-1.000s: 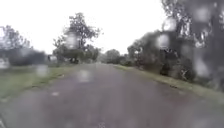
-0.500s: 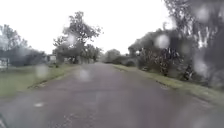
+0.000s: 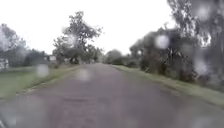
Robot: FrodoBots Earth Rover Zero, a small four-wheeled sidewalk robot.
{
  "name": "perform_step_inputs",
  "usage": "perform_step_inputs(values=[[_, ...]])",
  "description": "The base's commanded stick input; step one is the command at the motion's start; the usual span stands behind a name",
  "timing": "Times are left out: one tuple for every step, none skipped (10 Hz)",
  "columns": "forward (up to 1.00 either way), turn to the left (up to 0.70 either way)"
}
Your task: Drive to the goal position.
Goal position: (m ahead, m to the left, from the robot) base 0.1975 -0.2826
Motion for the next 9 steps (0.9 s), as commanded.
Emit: perform_step_inputs(values=[[1.00,0.00],[1.00,0.00],[1.00,0.00],[1.00,0.00],[1.00,0.00],[1.00,0.00],[1.00,0.00],[1.00,0.00],[1.00,0.00]])
